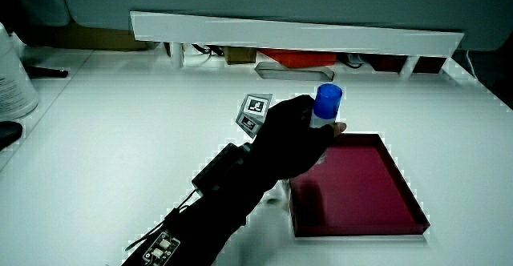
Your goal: Place glue into plate
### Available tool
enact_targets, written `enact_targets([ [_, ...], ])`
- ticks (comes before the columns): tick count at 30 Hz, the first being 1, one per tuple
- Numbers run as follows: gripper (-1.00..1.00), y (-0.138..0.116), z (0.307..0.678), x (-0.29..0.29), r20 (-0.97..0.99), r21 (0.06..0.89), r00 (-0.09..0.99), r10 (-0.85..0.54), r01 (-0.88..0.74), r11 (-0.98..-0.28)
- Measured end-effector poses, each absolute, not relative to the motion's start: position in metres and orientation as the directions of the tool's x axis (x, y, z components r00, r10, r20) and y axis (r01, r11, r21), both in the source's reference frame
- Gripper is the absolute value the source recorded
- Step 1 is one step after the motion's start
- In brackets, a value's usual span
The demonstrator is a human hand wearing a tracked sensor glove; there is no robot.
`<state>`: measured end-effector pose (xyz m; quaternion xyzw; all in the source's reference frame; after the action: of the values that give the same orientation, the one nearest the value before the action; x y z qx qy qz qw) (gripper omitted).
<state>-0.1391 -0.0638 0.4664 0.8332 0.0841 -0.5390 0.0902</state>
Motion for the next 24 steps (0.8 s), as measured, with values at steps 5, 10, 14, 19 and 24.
enact_targets([
  [5, 0.00, -0.058, 0.483, -0.137, -0.905, 0.151, 0.423, -0.046, 0.219, -0.964],
  [10, 0.00, -0.054, 0.495, -0.139, -0.899, 0.203, 0.426, -0.099, 0.205, -0.957],
  [14, 0.00, -0.053, 0.502, -0.140, -0.899, 0.196, 0.429, -0.089, 0.212, -0.957],
  [19, 0.00, -0.052, 0.498, -0.136, -0.902, 0.207, 0.421, -0.102, 0.212, -0.955],
  [24, -0.18, -0.053, 0.501, -0.135, -0.901, 0.235, 0.416, -0.126, 0.222, -0.946],
])
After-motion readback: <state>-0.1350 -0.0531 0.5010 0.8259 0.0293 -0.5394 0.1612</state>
